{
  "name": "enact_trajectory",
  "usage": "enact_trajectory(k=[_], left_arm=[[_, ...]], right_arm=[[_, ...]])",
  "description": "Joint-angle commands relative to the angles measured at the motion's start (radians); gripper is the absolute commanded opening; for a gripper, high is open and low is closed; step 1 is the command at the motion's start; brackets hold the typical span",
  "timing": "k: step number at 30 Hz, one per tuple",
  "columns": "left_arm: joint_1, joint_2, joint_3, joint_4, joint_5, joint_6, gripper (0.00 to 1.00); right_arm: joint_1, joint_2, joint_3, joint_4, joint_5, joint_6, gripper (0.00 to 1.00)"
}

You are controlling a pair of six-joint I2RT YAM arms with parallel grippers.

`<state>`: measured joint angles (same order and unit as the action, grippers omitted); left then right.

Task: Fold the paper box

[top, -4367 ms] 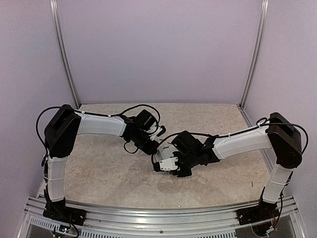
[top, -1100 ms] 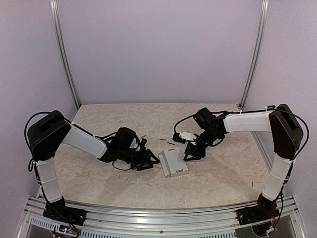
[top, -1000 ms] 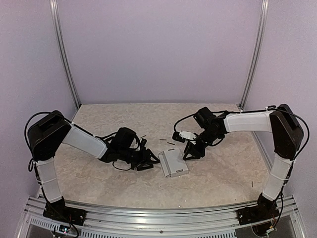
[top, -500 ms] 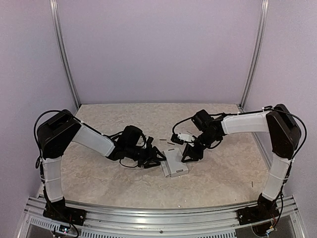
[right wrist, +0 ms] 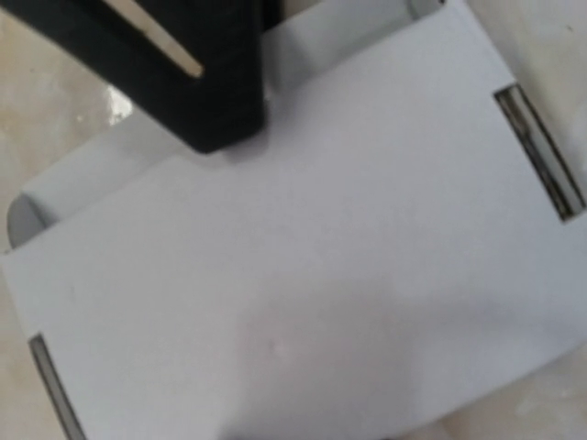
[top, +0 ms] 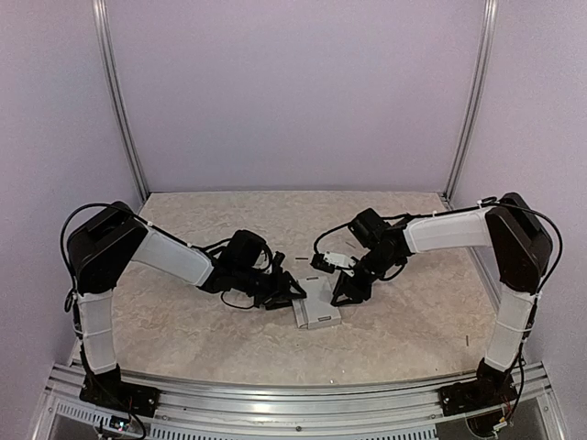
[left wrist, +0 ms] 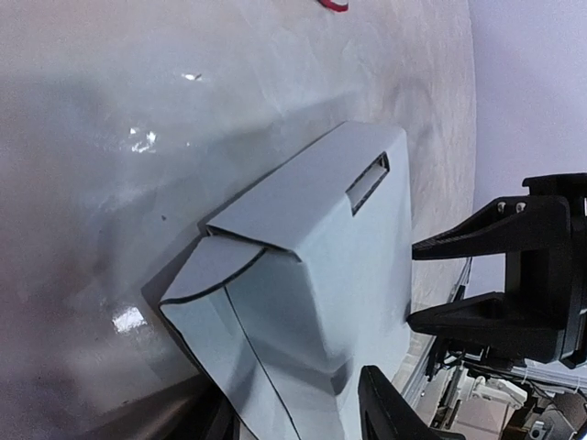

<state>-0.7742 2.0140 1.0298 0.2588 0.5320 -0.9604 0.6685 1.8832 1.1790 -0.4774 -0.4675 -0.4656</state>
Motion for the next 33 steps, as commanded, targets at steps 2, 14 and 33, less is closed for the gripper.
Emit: enact_trajectory(k=[2,14,33], left_arm=[[-0.027,-0.011,0.099,-0.185,-0.067,0.082,0.43],[-0.089,0.108,0.348,-0.544,-0.19,0.23,0.43],[-0.159,0.218,0.476,-0.747,-0.422,0.349,0.36]], right_arm=[[0.049,0.052,-0.013,-0.01,-0.008,0.027,0.35],[0.091,0.05,0.001,-0.006,-0.029,0.063,0.35],[0.091,0.037,-0.003,0.006,-0.166,0.076,0.36]])
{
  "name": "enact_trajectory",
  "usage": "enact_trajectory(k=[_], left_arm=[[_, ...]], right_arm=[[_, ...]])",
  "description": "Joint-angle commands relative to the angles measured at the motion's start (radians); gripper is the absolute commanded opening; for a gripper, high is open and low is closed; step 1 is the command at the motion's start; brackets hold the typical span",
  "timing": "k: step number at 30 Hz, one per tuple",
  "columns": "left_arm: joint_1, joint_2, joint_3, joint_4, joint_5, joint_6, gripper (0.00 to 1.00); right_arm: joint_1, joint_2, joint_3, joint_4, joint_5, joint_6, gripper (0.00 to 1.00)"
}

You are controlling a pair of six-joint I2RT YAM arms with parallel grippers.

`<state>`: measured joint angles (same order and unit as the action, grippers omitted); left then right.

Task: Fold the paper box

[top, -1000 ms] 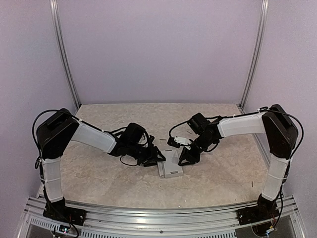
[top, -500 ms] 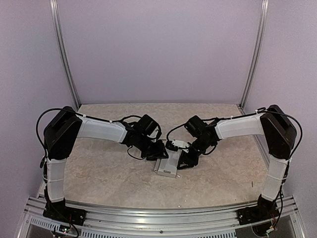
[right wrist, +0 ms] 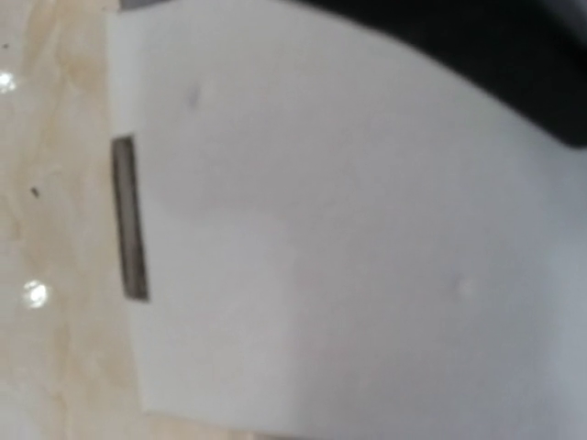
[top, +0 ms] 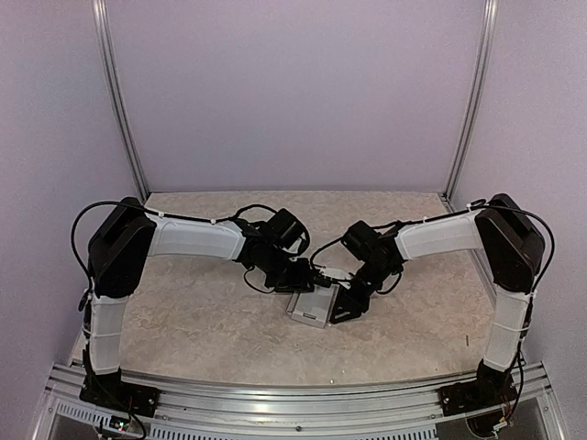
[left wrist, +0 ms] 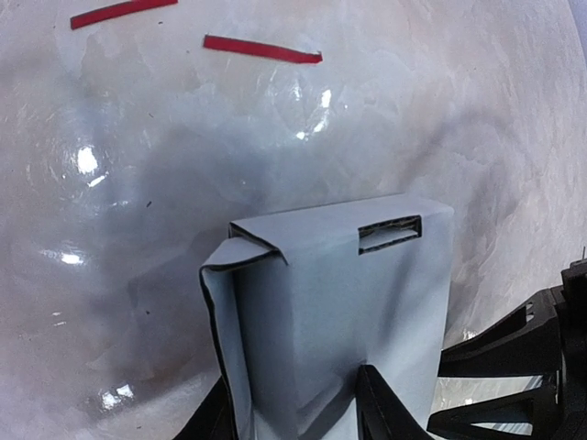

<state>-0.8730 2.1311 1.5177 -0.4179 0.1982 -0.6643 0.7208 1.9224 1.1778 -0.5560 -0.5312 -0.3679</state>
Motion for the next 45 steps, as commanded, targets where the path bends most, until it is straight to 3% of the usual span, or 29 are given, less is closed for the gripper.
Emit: enact_trajectory(k=[1,12,21,29,39,45], left_arm=[[-0.063,0.11,-0.008,-0.072,-0.088,0.054,0.36],[-0.05,0.036,-0.137,0.082,-0.106,0.006,0.44],[-0.042,0.004,-0.184,0.205,-0.052,-0.036,0.45],[-0.091,0.006,-0.182,0.225,-0.139,-0.078,0.45],[-0.058,-0.14,-0.349,0.361,-0.19,-0.067,0.46],[-0.027,-0.213,-0.327,0.329,-0.193,0.015,0.49]], right_arm=[[0.039,-0.007,-0.003,0.09,-0.109,-0.021,0.36],[0.04,-0.058,-0.08,0.275,-0.068,0.021,0.24],[0.059,0.016,-0.067,0.412,-0.024,0.061,0.23],[0.071,0.016,-0.047,0.486,0.001,0.127,0.22],[0.033,-0.075,-0.09,0.382,0.012,0.023,0.26],[0.011,-0.137,-0.105,0.308,0.039,-0.039,0.34]])
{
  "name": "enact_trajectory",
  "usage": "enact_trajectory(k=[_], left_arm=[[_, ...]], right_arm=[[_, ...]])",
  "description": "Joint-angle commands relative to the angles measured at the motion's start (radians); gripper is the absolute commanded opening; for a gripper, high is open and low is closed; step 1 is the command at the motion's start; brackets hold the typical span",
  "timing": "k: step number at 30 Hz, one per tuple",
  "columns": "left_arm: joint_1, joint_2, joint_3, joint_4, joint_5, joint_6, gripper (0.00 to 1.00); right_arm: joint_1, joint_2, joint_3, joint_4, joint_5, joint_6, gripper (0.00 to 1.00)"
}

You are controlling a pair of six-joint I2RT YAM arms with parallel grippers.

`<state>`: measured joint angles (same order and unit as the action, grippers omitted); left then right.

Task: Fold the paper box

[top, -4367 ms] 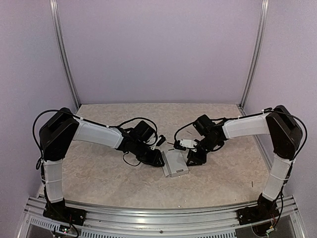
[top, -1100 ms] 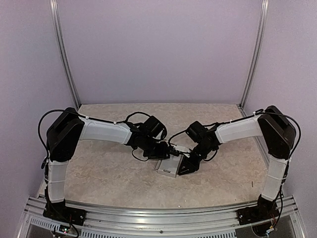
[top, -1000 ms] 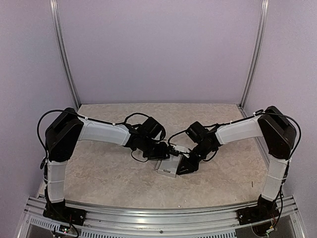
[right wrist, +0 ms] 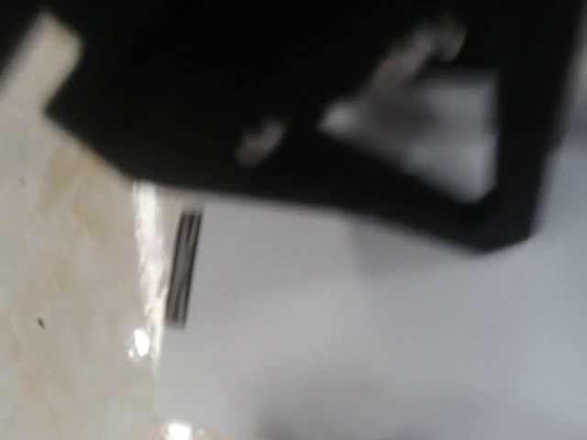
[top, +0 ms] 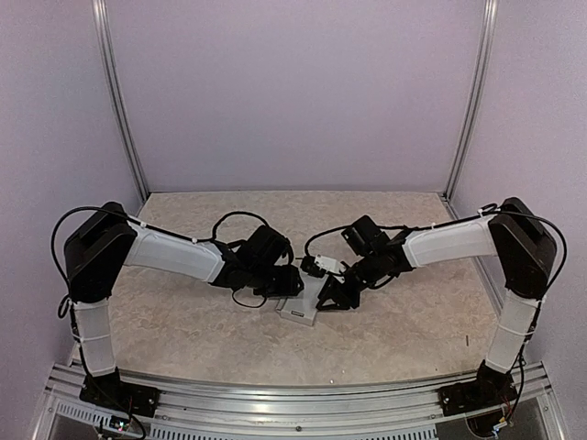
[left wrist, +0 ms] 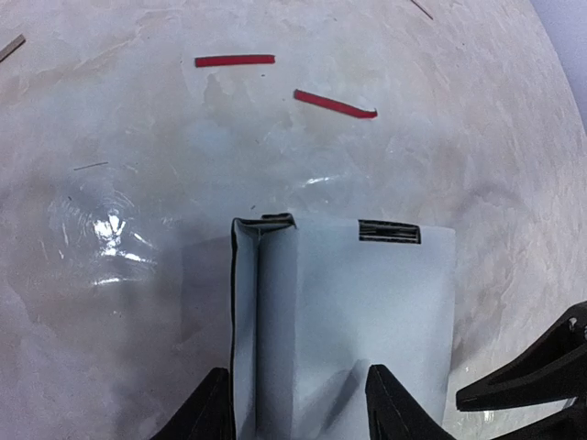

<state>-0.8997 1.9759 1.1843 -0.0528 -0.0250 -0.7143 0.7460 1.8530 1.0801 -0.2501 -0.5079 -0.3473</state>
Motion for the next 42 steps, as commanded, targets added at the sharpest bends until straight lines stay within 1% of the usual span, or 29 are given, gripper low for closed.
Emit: enact_trajectory(k=[1,6,9,11,13,17,18,21,23,25,28,32,35,39,42], left_arm=[[0.005,-0.064,0.016,-0.047,0.035,0.071,0.5],[0.026,-0.055,0.048,-0.105,0.058,0.074,0.53],[0.034,-0.054,0.064,-0.155,0.031,0.092,0.54],[0.044,-0.077,0.054,-0.177,-0.025,0.116,0.54],[0.062,-0.115,0.013,-0.169,-0.049,0.149,0.48],[0.13,-0.17,-0.043,-0.188,-0.048,0.208,0.24],[0.148,-0.154,-0.041,-0.199,-0.03,0.224,0.18],[0.169,-0.075,-0.014,-0.201,0.049,0.269,0.09],[0.167,-0.023,0.016,-0.188,0.124,0.29,0.04],[0.157,0.042,0.068,-0.203,0.169,0.31,0.0],[0.132,0.115,0.142,-0.218,0.201,0.339,0.0],[0.089,0.155,0.204,-0.199,0.261,0.339,0.0],[0.044,0.17,0.245,-0.202,0.273,0.328,0.0],[0.017,0.181,0.279,-0.243,0.228,0.317,0.0],[0.032,0.165,0.266,-0.321,0.137,0.28,0.0]], right_arm=[[-0.014,-0.07,-0.009,-0.004,0.016,-0.063,0.34],[-0.02,-0.075,-0.01,-0.026,0.005,-0.068,0.34],[-0.028,-0.083,-0.011,-0.047,0.005,-0.079,0.34],[-0.042,-0.092,-0.023,-0.051,0.017,-0.089,0.34],[-0.062,-0.097,-0.039,-0.049,0.025,-0.094,0.33],[-0.081,-0.09,-0.065,-0.032,0.074,-0.098,0.29],[-0.08,-0.085,-0.07,-0.024,0.087,-0.099,0.28],[-0.079,-0.04,-0.051,-0.022,0.11,-0.095,0.25],[-0.08,-0.003,-0.028,-0.03,0.114,-0.083,0.23],[-0.079,0.026,-0.006,-0.031,0.101,-0.069,0.22],[-0.074,0.061,0.021,-0.031,0.092,-0.053,0.22],[-0.056,0.121,0.088,-0.04,0.075,-0.026,0.21],[-0.028,0.177,0.159,-0.056,0.043,0.007,0.2],[-0.016,0.229,0.222,-0.093,0.04,0.024,0.2],[-0.025,0.203,0.191,-0.094,0.058,0.015,0.2]])
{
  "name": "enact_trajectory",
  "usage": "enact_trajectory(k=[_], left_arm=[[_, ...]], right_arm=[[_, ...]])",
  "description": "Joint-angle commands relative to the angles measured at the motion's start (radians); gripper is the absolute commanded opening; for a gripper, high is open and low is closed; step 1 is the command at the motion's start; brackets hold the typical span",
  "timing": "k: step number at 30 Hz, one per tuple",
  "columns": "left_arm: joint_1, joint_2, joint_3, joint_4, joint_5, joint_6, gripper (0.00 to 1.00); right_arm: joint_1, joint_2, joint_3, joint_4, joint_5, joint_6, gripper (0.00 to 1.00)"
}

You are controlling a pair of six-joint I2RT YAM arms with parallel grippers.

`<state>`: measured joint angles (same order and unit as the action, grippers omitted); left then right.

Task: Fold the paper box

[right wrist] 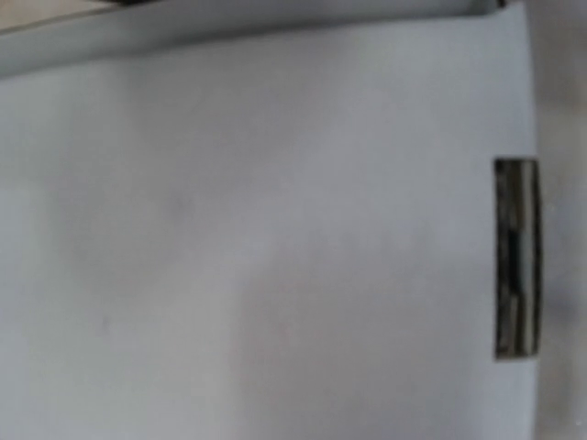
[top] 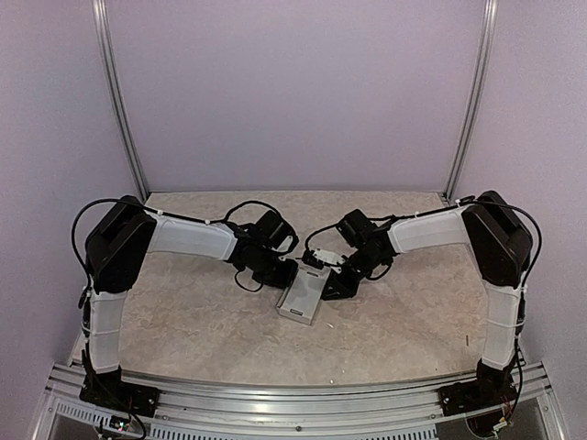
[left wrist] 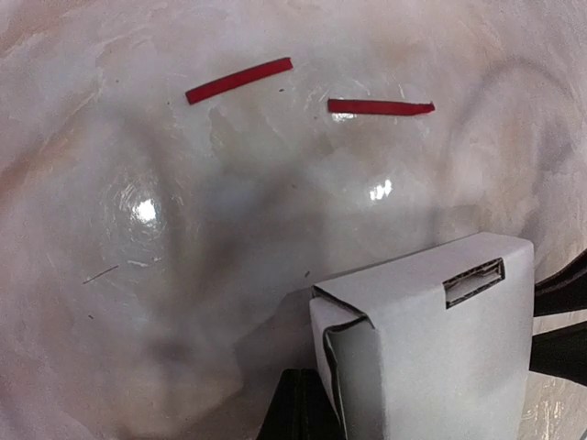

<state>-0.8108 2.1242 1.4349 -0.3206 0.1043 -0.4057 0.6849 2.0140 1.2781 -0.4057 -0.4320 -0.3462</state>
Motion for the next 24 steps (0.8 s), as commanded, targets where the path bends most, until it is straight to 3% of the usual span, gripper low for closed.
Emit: enact_trajectory(k=[1,4,10,19,24], left_arm=[[-0.048,0.01,0.003,-0.075,-0.028,-0.041,0.0],[-0.026,-0.033,-0.055,-0.116,-0.155,-0.053,0.01],[0.02,-0.125,-0.154,-0.048,-0.176,-0.02,0.04],[0.085,-0.012,-0.025,-0.018,0.011,0.195,0.02],[0.038,0.051,0.072,0.004,0.078,0.264,0.02]], right_arm=[[0.026,0.025,-0.025,0.062,-0.017,0.013,0.2],[0.006,-0.038,-0.064,0.053,-0.011,0.004,0.21],[-0.012,-0.091,-0.121,0.047,0.007,-0.019,0.22],[-0.022,-0.031,-0.084,0.061,0.058,-0.015,0.22],[-0.012,0.05,0.009,0.063,0.034,0.008,0.22]])
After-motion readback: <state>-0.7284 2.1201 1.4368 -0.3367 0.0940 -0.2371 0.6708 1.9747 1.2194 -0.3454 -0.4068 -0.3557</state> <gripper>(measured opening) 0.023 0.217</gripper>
